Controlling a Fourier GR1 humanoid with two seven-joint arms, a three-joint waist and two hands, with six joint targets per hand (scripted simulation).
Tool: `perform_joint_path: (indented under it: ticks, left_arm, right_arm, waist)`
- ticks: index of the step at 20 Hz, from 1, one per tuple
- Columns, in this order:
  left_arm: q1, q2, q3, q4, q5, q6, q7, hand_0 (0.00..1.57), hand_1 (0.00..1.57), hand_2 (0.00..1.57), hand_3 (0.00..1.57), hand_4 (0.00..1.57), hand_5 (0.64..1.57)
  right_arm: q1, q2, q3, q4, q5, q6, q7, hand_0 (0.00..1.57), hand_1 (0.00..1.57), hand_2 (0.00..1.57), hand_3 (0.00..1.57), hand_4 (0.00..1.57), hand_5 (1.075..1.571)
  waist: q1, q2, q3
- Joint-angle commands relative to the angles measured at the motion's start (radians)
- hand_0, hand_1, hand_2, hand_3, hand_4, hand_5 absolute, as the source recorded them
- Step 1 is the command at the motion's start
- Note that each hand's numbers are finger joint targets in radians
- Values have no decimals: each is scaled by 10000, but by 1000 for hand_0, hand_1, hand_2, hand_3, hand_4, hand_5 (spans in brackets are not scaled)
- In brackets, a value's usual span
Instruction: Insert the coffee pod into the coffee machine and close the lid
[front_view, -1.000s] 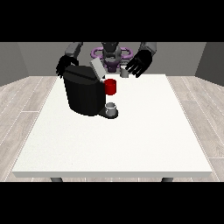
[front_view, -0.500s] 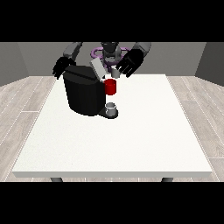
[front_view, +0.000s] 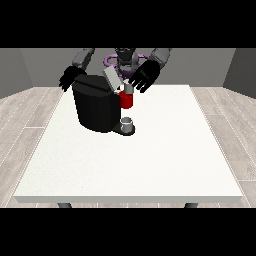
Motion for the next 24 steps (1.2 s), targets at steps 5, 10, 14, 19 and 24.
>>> perform_joint_path:
  ticks: [5,10,14,19,24]
  left_arm:
    - [184,-765,-306,-250,-234,196,139,1183,1183,1251,1180,499,1571]
    - [-139,4,99,90,-172,72,-188,1198,1198,1271,1200,505,1571]
    - [0,-232,-107,-13,-319,60,-252,1160,1160,1244,1185,506,1571]
    - [-260,82,161,417,-210,-402,47,1221,1221,1275,1199,488,1571]
    - [-41,-459,5,239,-314,-77,-47,1220,1220,1266,1167,481,1571]
  right_arm:
    - [92,-205,-564,561,-374,170,-455,0,0,0,0,518,1571]
    - [-126,-335,-432,4,-346,198,87,0,0,0,0,525,1571]
    - [95,-284,-601,436,-448,372,-972,0,0,0,0,462,1571]
    - [402,106,102,-169,-115,152,-214,0,0,0,0,435,1571]
    - [-152,-130,-533,241,-371,3,-335,0,0,0,0,446,1571]
  waist:
    - [302,-188,4]
    - [-43,237,0]
    - [175,487,5]
    - [-195,-22,0]
    - [187,355,2]
